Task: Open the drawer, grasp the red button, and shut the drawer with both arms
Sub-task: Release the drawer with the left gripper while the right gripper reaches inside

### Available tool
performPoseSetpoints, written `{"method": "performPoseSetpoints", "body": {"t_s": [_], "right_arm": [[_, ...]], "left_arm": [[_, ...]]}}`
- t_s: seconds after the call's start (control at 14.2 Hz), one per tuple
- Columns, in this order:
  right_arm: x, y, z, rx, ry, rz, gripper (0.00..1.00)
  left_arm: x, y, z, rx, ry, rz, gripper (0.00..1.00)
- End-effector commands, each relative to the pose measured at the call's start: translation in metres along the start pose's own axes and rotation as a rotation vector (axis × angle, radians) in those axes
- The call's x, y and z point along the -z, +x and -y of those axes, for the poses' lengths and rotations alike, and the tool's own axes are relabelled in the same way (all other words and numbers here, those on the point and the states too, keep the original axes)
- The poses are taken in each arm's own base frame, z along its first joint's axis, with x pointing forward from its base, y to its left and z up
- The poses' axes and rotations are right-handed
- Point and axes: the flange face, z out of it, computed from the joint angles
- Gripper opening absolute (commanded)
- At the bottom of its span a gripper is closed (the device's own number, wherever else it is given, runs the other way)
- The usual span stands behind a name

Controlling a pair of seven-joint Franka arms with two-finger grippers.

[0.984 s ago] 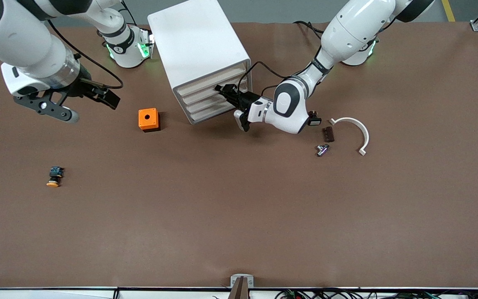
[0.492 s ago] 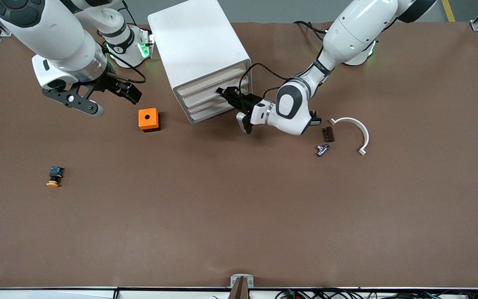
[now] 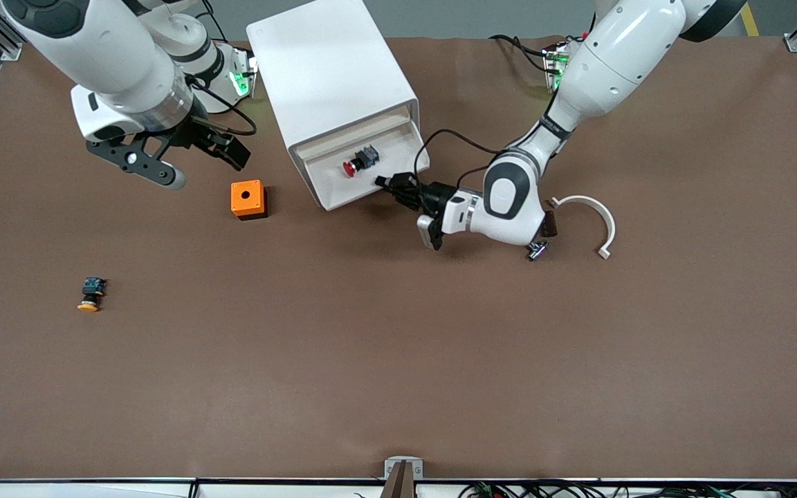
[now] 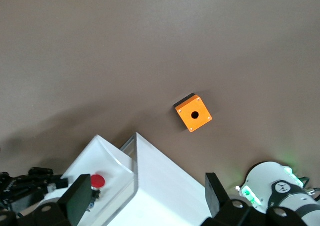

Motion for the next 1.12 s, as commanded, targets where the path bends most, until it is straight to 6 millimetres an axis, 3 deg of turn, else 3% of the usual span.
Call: {"method": "performPoseSetpoints", "body": {"t_s": [0.0, 0.21, 0.49, 0.56, 0.63, 0.7, 0.84, 1.05], "right_arm": [[-0.002, -0.014, 0.015, -0.026, 0.01, -0.001, 1.0], [-0.012, -0.022, 0.033, -0.069, 0.004, -0.005, 1.0], [-0.038, -0.041, 0.078, -0.182, 0.051, 0.02, 1.0], [-0.049, -0.047, 0.094, -0.208, 0.054, 0.014, 1.0], [-0.061, -0.054, 0.11, -0.244, 0.057, 0.005, 1.0], [-0.072, -0.056, 0.121, -0.276, 0.06, -0.001, 1.0], [-0.093, -0.062, 0.141, -0.294, 0.062, -0.011, 1.0], [-0.119, -0.055, 0.159, -0.337, 0.084, 0.024, 1.0]], "left_arm": [[0.028, 0.022, -0.004, -0.012, -0.004, -0.019, 0.0], [0.049, 0.032, 0.003, -0.024, 0.013, -0.037, 0.0], [0.066, 0.04, 0.005, -0.031, 0.019, -0.064, 0.0], [0.067, 0.041, 0.004, -0.028, 0.019, -0.066, 0.13], [0.066, 0.041, 0.004, -0.008, 0.018, -0.065, 0.81], [0.066, 0.04, 0.002, 0.019, 0.022, -0.061, 1.0], [0.076, 0.045, -0.007, 0.055, 0.076, -0.023, 1.0], [0.115, 0.064, -0.036, 0.11, 0.195, 0.024, 1.0]]}}
